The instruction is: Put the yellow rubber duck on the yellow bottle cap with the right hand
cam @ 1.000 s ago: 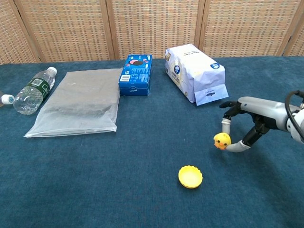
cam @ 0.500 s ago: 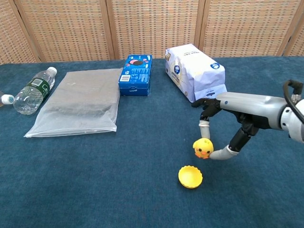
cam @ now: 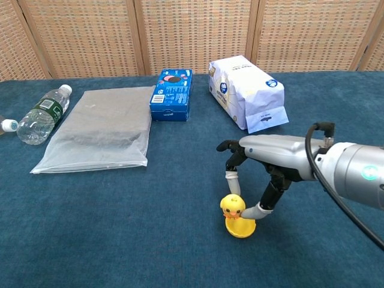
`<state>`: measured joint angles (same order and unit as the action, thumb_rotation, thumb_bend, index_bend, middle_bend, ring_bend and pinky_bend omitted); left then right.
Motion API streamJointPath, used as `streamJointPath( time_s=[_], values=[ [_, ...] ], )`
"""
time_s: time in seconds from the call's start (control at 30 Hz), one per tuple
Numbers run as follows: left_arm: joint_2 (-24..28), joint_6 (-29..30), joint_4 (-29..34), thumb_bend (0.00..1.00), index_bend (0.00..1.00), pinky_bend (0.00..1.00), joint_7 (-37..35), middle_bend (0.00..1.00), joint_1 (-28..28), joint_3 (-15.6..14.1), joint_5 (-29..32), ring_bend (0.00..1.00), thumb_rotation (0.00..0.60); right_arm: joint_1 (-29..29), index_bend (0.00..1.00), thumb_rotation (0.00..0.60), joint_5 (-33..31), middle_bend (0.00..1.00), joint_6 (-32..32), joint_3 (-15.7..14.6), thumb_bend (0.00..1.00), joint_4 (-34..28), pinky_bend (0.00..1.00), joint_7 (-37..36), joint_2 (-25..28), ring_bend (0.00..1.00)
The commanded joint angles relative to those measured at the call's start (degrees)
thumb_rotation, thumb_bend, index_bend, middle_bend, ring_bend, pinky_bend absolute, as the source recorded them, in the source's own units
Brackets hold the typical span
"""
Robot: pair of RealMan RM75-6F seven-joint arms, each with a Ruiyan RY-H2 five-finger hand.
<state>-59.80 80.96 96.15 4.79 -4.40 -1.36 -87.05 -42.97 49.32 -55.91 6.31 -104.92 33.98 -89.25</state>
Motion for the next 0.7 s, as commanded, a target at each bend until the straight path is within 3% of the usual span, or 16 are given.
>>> streamJointPath(
  time_s=[0.03,0.4,0.47,0.53,0.6,0.7],
  values=[
    [0.0,0.2,0.0,0.0,0.0,0.0,0.0,0.0,0.1,-0.1,-0.1,0.0,0.6,-0.9,0.59,0.6,-1.7,0.01,-0.9,-0.6,0.27,0.7,0.0,1.3,-1.3,0.0],
    [-0.1,-0.2,0.1,0.0,0.0,0.0,0.2,0.0,-0.1,-0.2,0.0,0.0,0.6,-2.0,0.59,0.6,-3.2,0.01,-0.6,-1.9,0.26,1.7,0.0,1.7,-1.5,0.0],
    [-0.1,-0.1,0.1,0.0,0.0,0.0,0.3,0.0,-0.1,-0.1,0.1,0.0,0.6,-2.4,0.49,0.6,-2.8,0.0,-0.6,-2.3,0.22,1.9,0.0,2.5,-1.4,0.0],
    [-0.1,-0.2,0.1,0.0,0.0,0.0,0.3,0.0,-0.2,-0.1,0.1,0.0,0.6,-2.5,0.27,0.6,-2.1,0.0,-0.5,-2.7,0.13,1.8,0.0,2.4,-1.1,0.0],
    [-0.1,-0.2,0.1,0.0,0.0,0.0,0.3,0.0,-0.2,-0.2,0.1,0.0,0.6,-2.5,0.14,0.6,-1.7,0.0,-0.6,-2.9,0.06,1.7,0.0,2.3,-0.8,0.0],
    [-0.1,-0.1,0.1,0.0,0.0,0.0,0.1,0.0,-0.1,-0.2,0.1,0.0,0.6,-2.5,0.1,0.6,-1.6,0.0,-1.1,-3.1,0.05,0.7,0.0,2.6,-0.1,0.0]
  ],
)
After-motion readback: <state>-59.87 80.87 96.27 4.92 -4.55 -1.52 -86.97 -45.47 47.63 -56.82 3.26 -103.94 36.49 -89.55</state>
